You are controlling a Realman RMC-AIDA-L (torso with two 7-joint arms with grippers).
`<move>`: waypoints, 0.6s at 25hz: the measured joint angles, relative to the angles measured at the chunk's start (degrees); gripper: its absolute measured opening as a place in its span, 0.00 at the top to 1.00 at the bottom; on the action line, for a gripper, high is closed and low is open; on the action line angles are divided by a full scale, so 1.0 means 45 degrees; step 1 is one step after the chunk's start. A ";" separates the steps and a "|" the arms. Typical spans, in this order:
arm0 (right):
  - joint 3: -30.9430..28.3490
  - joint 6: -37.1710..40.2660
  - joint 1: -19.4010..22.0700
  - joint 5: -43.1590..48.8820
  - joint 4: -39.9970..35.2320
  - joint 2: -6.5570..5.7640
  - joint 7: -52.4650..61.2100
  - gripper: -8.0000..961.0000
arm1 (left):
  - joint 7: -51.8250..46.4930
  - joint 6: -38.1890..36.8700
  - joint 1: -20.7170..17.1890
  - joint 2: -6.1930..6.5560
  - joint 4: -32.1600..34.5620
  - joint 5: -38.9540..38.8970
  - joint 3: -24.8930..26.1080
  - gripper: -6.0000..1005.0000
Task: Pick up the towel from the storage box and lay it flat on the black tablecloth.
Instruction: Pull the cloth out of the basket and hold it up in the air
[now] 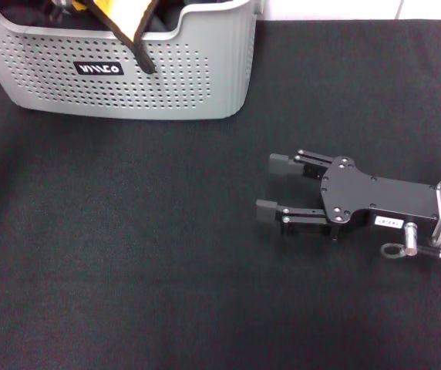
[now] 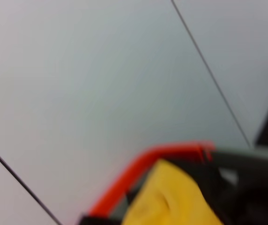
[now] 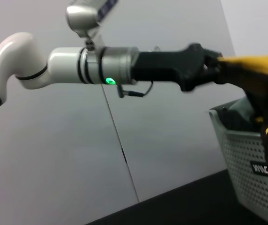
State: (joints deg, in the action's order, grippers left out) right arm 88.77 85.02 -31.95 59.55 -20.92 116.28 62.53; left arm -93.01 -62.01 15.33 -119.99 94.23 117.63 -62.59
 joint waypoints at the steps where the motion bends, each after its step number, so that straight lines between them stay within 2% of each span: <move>1: 0.0001 0.0003 0.0043 -0.0079 0.0002 0.0000 -0.0142 0.14 | 0.0031 -0.0008 -0.0130 0.0008 0.0128 -0.0713 0.0127 0.88; 3: -0.0001 0.0012 0.0202 -0.0353 -0.0001 -0.0004 -0.0506 0.14 | 0.0248 -0.0172 -0.0421 0.0021 0.0305 -0.2330 0.0403 0.95; 5: -0.0001 0.0016 0.0371 -0.0661 -0.0015 -0.0012 -0.1116 0.14 | 0.0774 -0.0969 -0.0739 0.0034 0.0392 -0.4890 0.1094 0.95; 6: 0.0000 0.0016 0.0417 -0.0804 -0.0022 -0.0019 -0.1453 0.14 | 0.0870 -0.1178 -0.0780 0.0036 0.0381 -0.5288 0.1233 0.95; 9: 0.0000 -0.0026 0.0508 -0.1396 -0.0036 -0.0019 -0.3130 0.14 | 0.1256 -0.3317 -0.0935 0.0033 0.0057 -0.8667 0.2659 0.95; 12: 0.0055 -0.0050 0.0597 -0.2202 -0.0066 -0.0009 -0.5232 0.14 | 0.1100 -0.4727 -0.0784 0.0032 -0.0240 -1.0057 0.3324 0.95; 15: 0.0465 -0.0060 0.0555 -0.3053 -0.0111 -0.0005 -0.7129 0.14 | 0.0929 -0.5357 -0.0764 0.0025 -0.0339 -1.0960 0.3409 0.95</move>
State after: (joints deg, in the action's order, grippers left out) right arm 90.86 84.75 -29.45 45.81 -21.42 116.26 30.45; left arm -88.83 -86.12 11.89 -119.88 92.71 68.31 -47.25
